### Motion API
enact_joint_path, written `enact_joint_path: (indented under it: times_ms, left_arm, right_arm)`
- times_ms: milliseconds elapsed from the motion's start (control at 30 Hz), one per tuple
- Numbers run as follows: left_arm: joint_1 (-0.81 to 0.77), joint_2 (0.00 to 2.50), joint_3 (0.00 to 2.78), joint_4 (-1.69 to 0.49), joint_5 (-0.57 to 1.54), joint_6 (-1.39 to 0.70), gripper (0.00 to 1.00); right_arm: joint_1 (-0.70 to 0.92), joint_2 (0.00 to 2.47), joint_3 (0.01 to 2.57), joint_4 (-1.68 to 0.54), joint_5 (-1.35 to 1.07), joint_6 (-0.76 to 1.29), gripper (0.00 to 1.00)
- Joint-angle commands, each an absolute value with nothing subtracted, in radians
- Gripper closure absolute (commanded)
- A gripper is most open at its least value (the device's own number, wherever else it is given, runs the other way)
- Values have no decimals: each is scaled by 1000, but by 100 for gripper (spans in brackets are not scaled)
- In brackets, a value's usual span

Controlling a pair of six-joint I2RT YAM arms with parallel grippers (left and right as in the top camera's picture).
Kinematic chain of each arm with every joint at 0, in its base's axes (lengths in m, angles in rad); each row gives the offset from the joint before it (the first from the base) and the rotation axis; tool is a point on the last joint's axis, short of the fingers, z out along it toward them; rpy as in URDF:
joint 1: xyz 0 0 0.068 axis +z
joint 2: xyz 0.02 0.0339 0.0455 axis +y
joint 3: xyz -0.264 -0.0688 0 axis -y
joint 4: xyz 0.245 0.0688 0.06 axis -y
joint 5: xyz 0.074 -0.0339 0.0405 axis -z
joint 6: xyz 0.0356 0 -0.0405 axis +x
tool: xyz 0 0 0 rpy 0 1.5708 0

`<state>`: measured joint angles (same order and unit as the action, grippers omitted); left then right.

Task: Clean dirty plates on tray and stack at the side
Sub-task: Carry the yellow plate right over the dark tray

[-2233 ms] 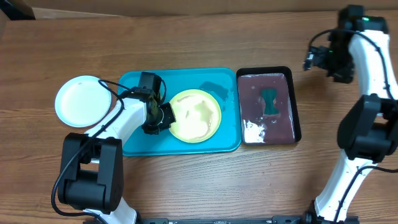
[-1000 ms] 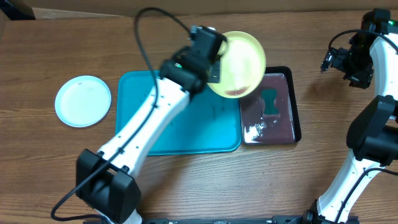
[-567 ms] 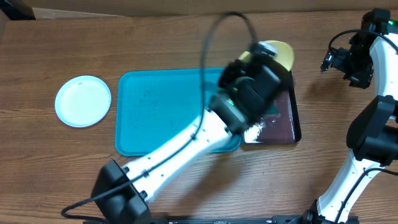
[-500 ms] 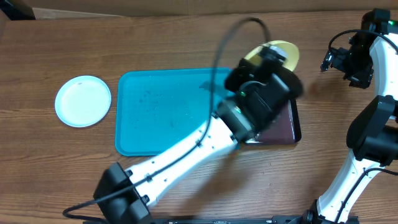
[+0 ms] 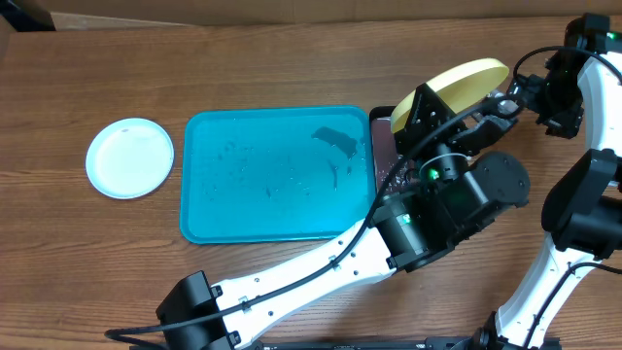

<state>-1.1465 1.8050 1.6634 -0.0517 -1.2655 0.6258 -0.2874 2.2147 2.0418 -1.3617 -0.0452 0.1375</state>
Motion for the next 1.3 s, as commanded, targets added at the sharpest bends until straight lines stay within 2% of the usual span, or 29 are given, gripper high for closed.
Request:
enact_joint_path:
  times_ms: [0,333,433,533,567,700,800,900,967,1100,1167,1267]
  left_arm:
    - [-1159,1811,1686,-40,-1325,767,96]
    - [-1160,1811,1685,-40,-1343,792,96]
    - [-1159,1811,1685,-41,-1347,699,96]
    - [-1159,1811,1684,-97,-1324,460,96]
    - [-1160,1811,1684,-139,-1288,455,96]
    - [-1134,1811,1684,-138,-1276,629,96]
    - [-1106,1811,1684,-78,-1301,616,96]
    - [-1137,1811,1684,-200,-1204,715,96]
    - [-1146,1811,1684,-227,-1216,826,96]
    - [-1141,1811,1684,-179,-1218,731,96]
    - [-1146,1811,1684,-193,-1229,826,96]
    - [-1108,1811,1684,-39,-1348,736,96]
  right_arm:
    - [-288,2188,2054,-1359,-46,142,0]
    - [-288,2188,2054,-1359,-46,142,0]
    - [-289,2188,2054,-1359,-45,142,0]
    - [-289,2188,2054,-1359,-45,142,0]
    - [-288,2188,2054,-1359,-45,142,0]
    - [-288,2188,2054,-1359,-45,142,0]
    - [-288,2188,2054,-1359,-45,142,0]
    - [-288,2188,2054,-1359,-45,142,0]
    - [-289,2188,2054,-1359,-45,142,0]
    - [-288,2188,2054,-1359,-45,142,0]
    - [-288,2188,2054,-1359,-46,142,0]
    - [-288,2188,2054,-1359,-46,142,0]
